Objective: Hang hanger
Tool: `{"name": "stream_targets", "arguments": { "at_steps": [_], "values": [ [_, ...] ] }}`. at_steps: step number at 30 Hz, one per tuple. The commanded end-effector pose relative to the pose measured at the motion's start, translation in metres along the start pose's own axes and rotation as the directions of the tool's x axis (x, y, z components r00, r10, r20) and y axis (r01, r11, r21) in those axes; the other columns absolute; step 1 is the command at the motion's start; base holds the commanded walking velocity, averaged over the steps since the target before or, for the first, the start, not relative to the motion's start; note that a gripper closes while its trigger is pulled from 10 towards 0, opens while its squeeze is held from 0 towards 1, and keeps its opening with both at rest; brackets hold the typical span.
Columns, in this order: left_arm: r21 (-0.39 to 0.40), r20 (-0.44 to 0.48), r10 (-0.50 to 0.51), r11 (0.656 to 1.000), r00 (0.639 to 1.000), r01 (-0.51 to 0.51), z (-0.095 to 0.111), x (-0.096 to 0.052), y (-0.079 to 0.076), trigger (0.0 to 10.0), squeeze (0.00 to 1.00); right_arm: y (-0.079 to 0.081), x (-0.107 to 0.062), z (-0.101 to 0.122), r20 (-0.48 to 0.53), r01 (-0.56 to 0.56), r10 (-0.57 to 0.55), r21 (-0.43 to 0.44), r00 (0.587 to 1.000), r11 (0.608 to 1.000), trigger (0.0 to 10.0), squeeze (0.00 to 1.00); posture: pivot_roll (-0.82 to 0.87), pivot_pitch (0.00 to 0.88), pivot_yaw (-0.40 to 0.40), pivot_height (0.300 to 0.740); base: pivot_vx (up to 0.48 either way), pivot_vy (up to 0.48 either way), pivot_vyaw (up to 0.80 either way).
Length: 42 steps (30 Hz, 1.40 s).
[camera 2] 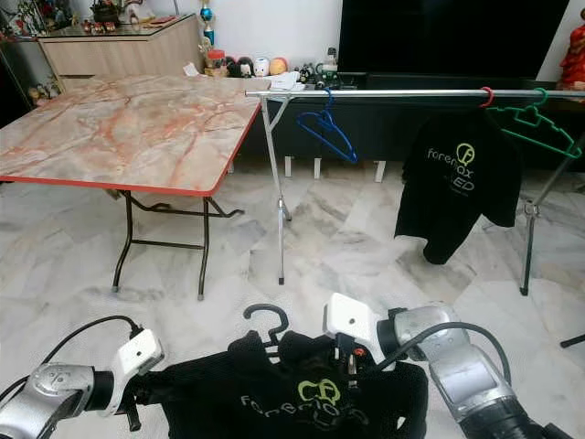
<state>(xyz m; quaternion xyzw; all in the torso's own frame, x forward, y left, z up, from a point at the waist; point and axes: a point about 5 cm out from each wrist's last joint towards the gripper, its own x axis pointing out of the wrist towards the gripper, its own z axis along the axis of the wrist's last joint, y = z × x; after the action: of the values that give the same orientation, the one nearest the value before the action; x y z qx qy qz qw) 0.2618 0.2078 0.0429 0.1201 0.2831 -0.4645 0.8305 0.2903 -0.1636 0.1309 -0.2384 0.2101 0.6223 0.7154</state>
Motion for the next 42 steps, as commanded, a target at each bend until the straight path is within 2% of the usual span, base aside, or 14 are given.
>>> {"name": "stream_targets", "arguments": {
  "at_steps": [1,6,13,14,15,17,18,19,28,32,42],
  "values": [
    [0.011,-0.044,-0.004,1.000,0.999,0.005,-0.005,-0.003,0.003,10.0,1.00,-0.003,-0.005,0.012,0.030,0.016,-0.014,-0.046,0.999,0.999,10.0,0.00,0.04,0.040,0.069,0.740,0.000,0.000,0.00],
    [0.020,-0.103,-0.025,0.999,0.994,0.027,-0.015,0.000,-0.001,10.0,1.00,-0.005,-0.006,0.014,0.034,0.011,-0.009,-0.053,0.999,0.999,10.0,0.00,0.04,0.045,0.063,0.740,0.000,0.000,0.00],
    [0.014,-0.074,-0.013,1.000,0.997,0.014,-0.012,0.011,-0.002,10.0,1.00,-0.005,-0.006,0.018,0.038,-0.002,0.004,-0.062,0.999,0.998,10.0,0.00,0.04,0.049,0.054,0.740,0.000,0.000,0.00],
    [0.012,-0.072,-0.004,1.000,0.997,0.005,-0.013,0.013,-0.002,10.0,0.83,-0.005,-0.007,0.018,0.037,-0.001,0.003,-0.063,0.999,0.998,10.0,0.00,0.04,0.049,0.054,0.740,0.000,0.000,0.00],
    [0.011,-0.068,0.002,1.000,0.998,-0.002,-0.012,0.015,-0.002,10.0,0.00,-0.006,-0.008,0.018,0.036,0.000,0.002,-0.064,0.999,0.998,10.0,0.00,0.03,0.049,0.052,0.740,0.000,0.000,0.00],
    [0.009,-0.065,0.005,1.000,0.998,-0.005,-0.012,0.017,-0.003,10.0,0.00,-0.006,-0.008,0.018,0.035,0.001,0.001,-0.065,0.999,0.998,10.0,0.00,0.03,0.049,0.052,0.740,0.000,0.000,0.00],
    [-0.006,-0.051,0.024,1.000,0.998,-0.025,-0.012,0.020,-0.002,4.5,0.00,-0.007,-0.009,0.018,0.033,0.004,-0.001,-0.066,0.999,0.998,10.0,0.00,0.03,0.045,0.050,0.740,0.000,0.000,0.00],
    [-0.019,-0.037,0.041,0.999,0.998,-0.041,-0.012,0.022,-0.001,0.0,0.00,-0.007,-0.009,0.018,0.031,0.005,-0.003,-0.065,1.000,0.998,10.0,0.00,0.03,0.044,0.048,0.740,0.000,0.000,0.00],
    [-0.048,-0.038,0.055,0.997,0.998,-0.056,-0.017,0.022,-0.002,0.0,0.00,-0.009,-0.012,0.015,0.020,0.017,-0.016,-0.061,1.000,0.998,10.0,0.00,0.03,0.040,0.042,0.740,0.000,0.000,0.00],
    [-0.005,-0.084,0.060,0.998,0.995,-0.061,-0.022,0.020,-0.002,0.0,0.00,-0.010,-0.011,0.016,0.020,0.019,-0.018,-0.062,1.000,0.998,10.0,0.00,0.03,0.040,0.039,0.740,0.000,0.000,0.00],
    [-0.021,-0.035,0.076,0.997,0.997,-0.076,-0.020,0.017,0.000,0.0,0.00,-0.011,-0.011,0.015,0.018,0.027,-0.026,-0.060,1.000,0.998,10.0,0.00,0.04,0.036,0.040,0.740,0.000,0.000,0.00]
  ]
}}
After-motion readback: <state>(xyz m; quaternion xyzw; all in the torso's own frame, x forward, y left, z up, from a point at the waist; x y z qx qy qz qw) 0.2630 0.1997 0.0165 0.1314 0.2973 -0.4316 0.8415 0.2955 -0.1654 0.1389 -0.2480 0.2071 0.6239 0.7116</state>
